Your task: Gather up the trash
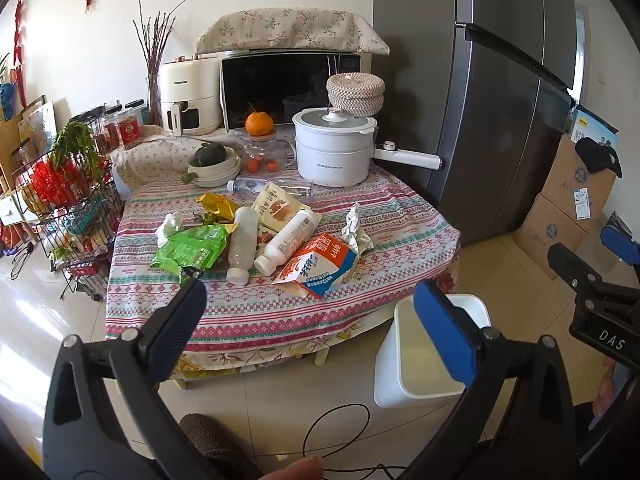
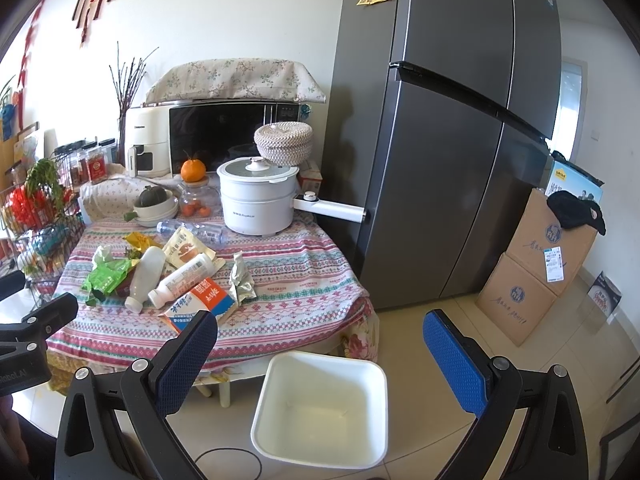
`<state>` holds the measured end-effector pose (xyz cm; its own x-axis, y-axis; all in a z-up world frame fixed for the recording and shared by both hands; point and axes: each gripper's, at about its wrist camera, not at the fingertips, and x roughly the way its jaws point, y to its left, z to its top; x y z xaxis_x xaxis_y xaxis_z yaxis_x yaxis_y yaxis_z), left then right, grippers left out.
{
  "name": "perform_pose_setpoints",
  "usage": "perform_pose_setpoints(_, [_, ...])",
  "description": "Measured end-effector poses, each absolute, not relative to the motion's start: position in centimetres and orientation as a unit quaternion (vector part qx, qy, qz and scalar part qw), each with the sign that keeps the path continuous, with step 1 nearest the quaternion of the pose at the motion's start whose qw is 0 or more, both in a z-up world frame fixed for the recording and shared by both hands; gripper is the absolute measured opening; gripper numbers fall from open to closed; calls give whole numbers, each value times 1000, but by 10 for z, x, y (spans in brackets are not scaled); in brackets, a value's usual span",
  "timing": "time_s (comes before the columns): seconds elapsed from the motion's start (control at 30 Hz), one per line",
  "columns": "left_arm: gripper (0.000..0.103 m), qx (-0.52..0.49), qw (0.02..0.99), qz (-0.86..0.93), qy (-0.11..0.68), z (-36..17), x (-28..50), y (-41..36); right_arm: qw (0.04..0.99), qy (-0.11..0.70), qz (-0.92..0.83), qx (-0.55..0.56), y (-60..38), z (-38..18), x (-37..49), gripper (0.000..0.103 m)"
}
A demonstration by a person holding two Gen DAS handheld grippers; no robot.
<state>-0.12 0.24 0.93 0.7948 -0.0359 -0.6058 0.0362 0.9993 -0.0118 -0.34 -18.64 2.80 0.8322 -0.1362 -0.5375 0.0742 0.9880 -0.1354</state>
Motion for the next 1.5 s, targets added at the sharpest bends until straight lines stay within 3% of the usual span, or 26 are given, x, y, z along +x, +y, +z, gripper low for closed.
perform_pose_setpoints(1.1, [103, -21, 951, -56, 302, 10, 18, 16, 953, 291, -33, -75, -176, 37, 23, 103])
perform_pose_setpoints(1.37, [103, -18, 930, -55, 364, -2, 83, 43, 930, 357, 30, -80, -161, 19, 90, 103])
perform_pose_setpoints(1.5, [103, -31, 895, -38, 444, -47, 131, 64, 906, 416, 49, -57, -156, -18, 136, 103])
